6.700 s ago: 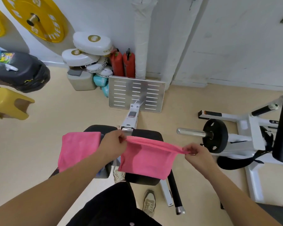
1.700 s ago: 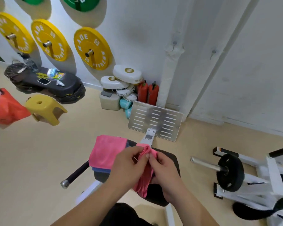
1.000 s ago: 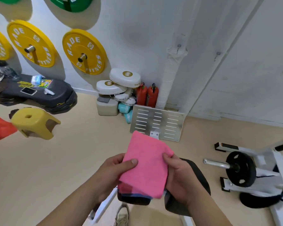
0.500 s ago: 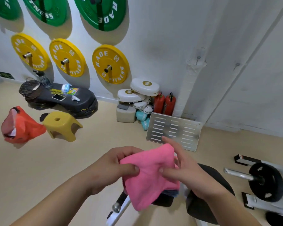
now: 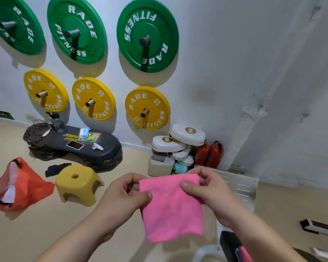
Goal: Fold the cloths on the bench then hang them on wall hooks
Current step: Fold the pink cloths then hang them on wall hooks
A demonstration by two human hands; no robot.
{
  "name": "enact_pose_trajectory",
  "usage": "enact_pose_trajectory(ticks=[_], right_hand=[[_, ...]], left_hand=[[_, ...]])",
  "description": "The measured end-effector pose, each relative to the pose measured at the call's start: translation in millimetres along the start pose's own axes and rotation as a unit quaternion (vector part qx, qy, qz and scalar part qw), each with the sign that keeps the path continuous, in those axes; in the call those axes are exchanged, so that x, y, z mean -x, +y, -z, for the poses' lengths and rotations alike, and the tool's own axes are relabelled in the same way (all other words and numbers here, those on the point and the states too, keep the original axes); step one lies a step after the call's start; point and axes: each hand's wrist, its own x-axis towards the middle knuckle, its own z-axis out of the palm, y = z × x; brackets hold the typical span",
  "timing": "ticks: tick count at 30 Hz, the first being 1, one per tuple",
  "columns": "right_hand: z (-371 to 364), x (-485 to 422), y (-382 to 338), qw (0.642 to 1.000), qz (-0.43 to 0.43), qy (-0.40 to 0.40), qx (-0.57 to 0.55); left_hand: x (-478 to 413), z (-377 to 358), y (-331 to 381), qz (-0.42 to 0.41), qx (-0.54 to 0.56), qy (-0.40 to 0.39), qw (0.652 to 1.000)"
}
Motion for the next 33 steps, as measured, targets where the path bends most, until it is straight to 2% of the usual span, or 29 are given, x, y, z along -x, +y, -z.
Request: enact_pose_trajectory(ticks=[6, 9, 12, 17, 21, 26, 30, 33], right_hand=[[-35, -69, -59, 0.997, 0.035, 0.001, 0.07], [-15, -95, -86, 0.984, 0.089, 0.063, 0.139], [21, -118, -108, 0.965, 0.124, 0.158, 0.169], [107, -155, -155, 0.95, 0.121, 0.259, 0.122], [189, -194, -216, 0.949, 0.112, 0.263, 0.137], [285, -244, -302, 0.935, 0.099, 0.27, 0.209], [348, -287, -374, 0.908, 0.104, 0.283, 0.291], [398, -321, -429, 0.877, 0.148, 0.334, 0.311]], left_hand=[[-85, 67, 51, -0.063, -0.07, -0.034, 0.995], [-134, 52, 79, -0.092, -0.09, -0.08, 0.988], [-188, 14, 111, -0.119, -0.099, -0.113, 0.982], [-280, -75, 182, -0.202, -0.145, -0.168, 0.954], [-350, -143, 252, -0.253, -0.171, -0.2, 0.931], [-430, -220, 338, -0.298, -0.182, -0.218, 0.911], [-497, -282, 403, -0.336, -0.181, -0.239, 0.893], [-554, -326, 455, -0.355, -0.141, -0.246, 0.891]])
